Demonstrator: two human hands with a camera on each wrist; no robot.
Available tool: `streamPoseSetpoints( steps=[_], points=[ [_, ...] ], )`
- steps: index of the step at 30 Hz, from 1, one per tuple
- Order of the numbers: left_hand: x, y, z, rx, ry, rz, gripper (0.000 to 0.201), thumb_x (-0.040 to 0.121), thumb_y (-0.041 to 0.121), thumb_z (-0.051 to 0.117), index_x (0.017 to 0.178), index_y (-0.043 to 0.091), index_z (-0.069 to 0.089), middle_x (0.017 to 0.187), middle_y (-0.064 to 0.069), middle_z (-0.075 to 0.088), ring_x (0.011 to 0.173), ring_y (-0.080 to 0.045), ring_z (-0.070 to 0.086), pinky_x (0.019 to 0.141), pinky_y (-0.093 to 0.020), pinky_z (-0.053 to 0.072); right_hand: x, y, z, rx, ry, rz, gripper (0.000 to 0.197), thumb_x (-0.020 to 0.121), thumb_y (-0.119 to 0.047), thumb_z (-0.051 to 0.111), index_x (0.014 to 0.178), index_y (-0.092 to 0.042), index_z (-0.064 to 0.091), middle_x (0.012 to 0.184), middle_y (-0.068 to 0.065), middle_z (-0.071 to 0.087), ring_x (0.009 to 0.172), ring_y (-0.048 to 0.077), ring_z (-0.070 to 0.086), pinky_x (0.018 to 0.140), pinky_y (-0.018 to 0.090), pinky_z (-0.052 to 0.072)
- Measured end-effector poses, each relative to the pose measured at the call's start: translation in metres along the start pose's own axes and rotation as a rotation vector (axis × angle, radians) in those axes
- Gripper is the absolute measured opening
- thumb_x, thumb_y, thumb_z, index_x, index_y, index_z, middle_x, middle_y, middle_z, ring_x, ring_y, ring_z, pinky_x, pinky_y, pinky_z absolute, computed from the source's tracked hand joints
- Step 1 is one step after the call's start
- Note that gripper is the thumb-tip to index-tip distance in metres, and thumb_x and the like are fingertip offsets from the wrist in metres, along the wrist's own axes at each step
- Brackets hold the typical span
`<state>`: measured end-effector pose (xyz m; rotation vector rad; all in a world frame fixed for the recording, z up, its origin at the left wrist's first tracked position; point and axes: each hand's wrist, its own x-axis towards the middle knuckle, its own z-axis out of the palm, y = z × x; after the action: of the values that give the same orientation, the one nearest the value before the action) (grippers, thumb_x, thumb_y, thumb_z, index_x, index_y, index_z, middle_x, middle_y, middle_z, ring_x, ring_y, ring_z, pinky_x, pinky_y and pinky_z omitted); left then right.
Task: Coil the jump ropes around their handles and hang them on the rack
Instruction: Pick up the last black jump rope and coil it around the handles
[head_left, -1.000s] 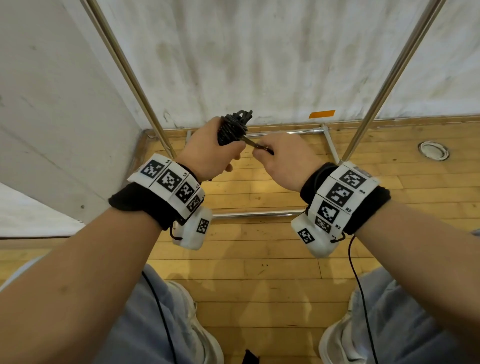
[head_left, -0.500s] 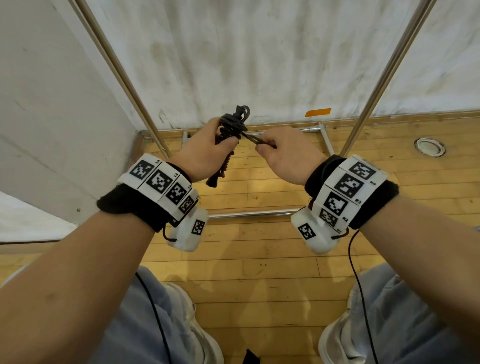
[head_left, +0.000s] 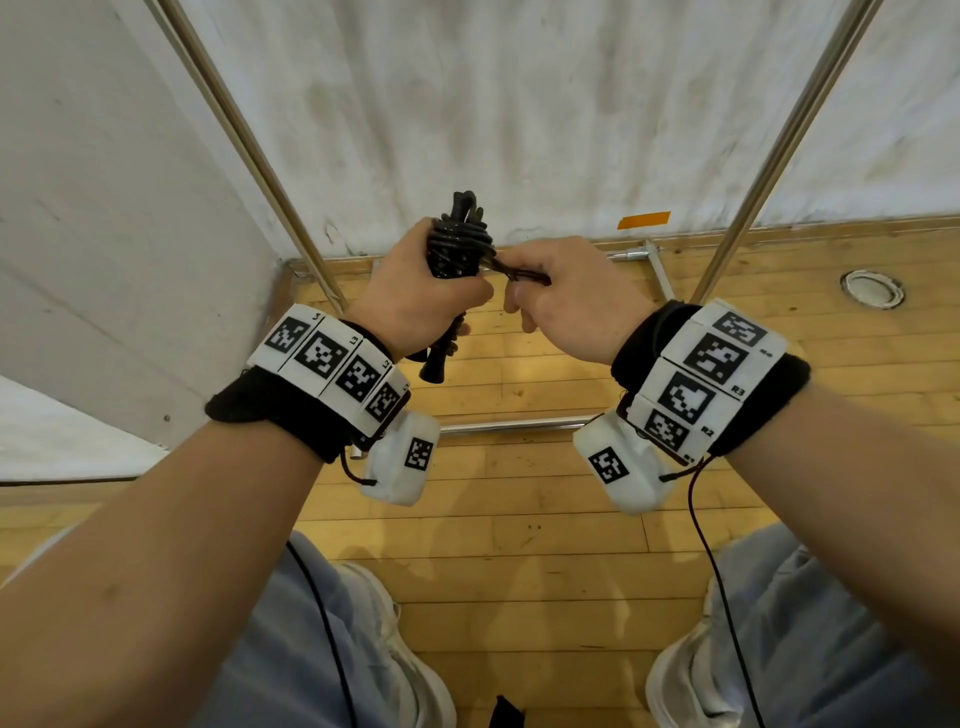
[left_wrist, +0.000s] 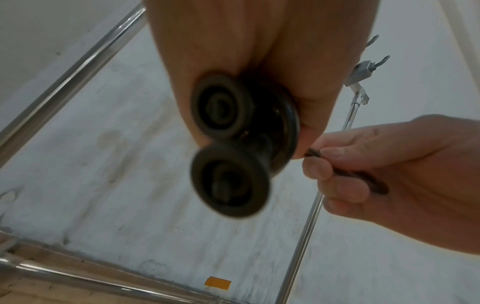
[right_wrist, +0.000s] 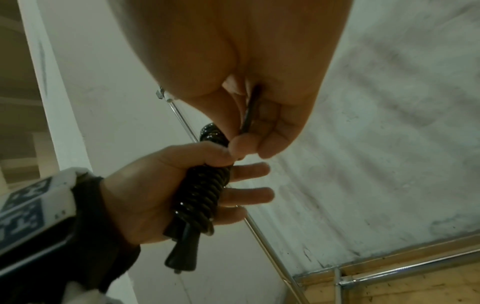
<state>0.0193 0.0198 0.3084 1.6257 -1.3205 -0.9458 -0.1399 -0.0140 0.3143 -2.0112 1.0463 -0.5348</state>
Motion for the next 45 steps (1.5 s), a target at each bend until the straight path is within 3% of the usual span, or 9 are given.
streamPoseSetpoints(
  steps=[5,9,16,23,28,33,37,41,45],
  points=[
    [0.002,0.002,0.002,0.014,0.070,0.019,0.033,0.081,0.012,0.067,0.104,0.022,0.046,0.075,-0.002,0.064,0.048,-0.013,0.061,0.044,-0.028,0.049,-0.001,0.002,0.007,0.101,0.111,0.020,0.009,0.094,-0.019,0.052,0.098,-0.020,0.059,0.069,-0.007,0.066,0.052,0.001,0.063,0.053,0.017,0.045],
    [0.003,0.003,0.005,-0.035,-0.006,-0.002,0.038,0.088,0.010,0.059,0.119,0.018,0.039,0.083,-0.004,0.064,0.060,-0.014,0.060,0.056,-0.031,0.051,0.001,0.002,0.012,0.106,0.169,0.029,0.005,0.092,-0.025,0.056,0.091,-0.022,0.059,0.071,-0.010,0.067,0.049,0.000,0.059,0.047,0.012,0.041],
    [0.002,0.012,0.004,-0.154,-0.149,-0.055,0.040,0.099,0.013,0.042,0.137,0.016,0.031,0.097,-0.009,0.056,0.081,-0.021,0.060,0.071,-0.034,0.054,0.004,0.007,0.005,0.122,0.252,0.044,0.014,0.091,-0.016,0.056,0.103,-0.018,0.063,0.080,-0.008,0.066,0.080,0.006,0.062,0.072,0.020,0.047],
    [-0.002,0.016,0.001,-0.015,-0.086,0.085,0.041,0.084,0.020,0.070,0.120,0.012,0.051,0.091,-0.003,0.061,0.085,-0.025,0.064,0.082,-0.045,0.054,0.004,0.000,-0.004,0.150,0.284,-0.011,0.026,0.088,-0.010,0.058,0.114,-0.012,0.063,0.085,-0.006,0.060,0.079,0.011,0.060,0.076,0.021,0.048],
    [-0.006,0.023,0.006,-0.121,-0.012,0.148,0.030,0.078,0.025,0.072,0.104,0.019,0.059,0.074,0.006,0.060,0.066,-0.012,0.060,0.065,-0.030,0.054,-0.002,-0.003,-0.009,0.153,0.342,-0.072,0.031,0.089,-0.009,0.051,0.119,-0.014,0.057,0.077,-0.008,0.065,0.067,0.007,0.067,0.070,0.018,0.050],
    [-0.010,0.027,0.007,-0.204,0.035,0.122,0.018,0.085,0.026,0.067,0.102,0.022,0.059,0.069,0.012,0.063,0.062,-0.013,0.064,0.058,-0.028,0.054,-0.009,-0.006,-0.005,0.059,0.325,-0.145,0.034,0.087,-0.008,0.056,0.120,-0.013,0.057,0.090,-0.002,0.069,0.087,0.012,0.066,0.082,0.018,0.049],
    [-0.012,0.030,0.009,-0.246,0.038,0.088,0.020,0.090,0.024,0.064,0.105,0.021,0.052,0.080,0.005,0.060,0.059,-0.016,0.063,0.055,-0.029,0.052,-0.010,-0.005,-0.004,-0.185,0.291,-0.132,0.033,0.093,-0.024,0.053,0.125,-0.016,0.056,0.095,-0.002,0.069,0.087,0.010,0.064,0.066,-0.001,0.038],
    [-0.014,0.032,0.007,-0.261,0.055,0.072,0.028,0.091,0.025,0.061,0.114,0.014,0.049,0.081,0.000,0.058,0.053,-0.013,0.056,0.053,-0.029,0.048,-0.012,-0.012,-0.009,-0.299,0.317,-0.216,0.033,0.098,-0.036,0.042,0.105,-0.013,0.066,0.079,0.003,0.067,0.072,0.018,0.062,0.067,0.030,0.049],
    [-0.016,0.035,0.007,-0.313,0.057,0.078,0.021,0.093,0.021,0.058,0.110,0.017,0.047,0.079,-0.001,0.054,0.050,-0.012,0.054,0.049,-0.027,0.046,-0.008,-0.015,-0.011,-0.243,0.382,-0.216,0.039,0.099,-0.030,0.041,0.077,-0.006,0.061,0.068,0.007,0.060,0.067,0.023,0.054,0.064,0.034,0.040]
  ],
)
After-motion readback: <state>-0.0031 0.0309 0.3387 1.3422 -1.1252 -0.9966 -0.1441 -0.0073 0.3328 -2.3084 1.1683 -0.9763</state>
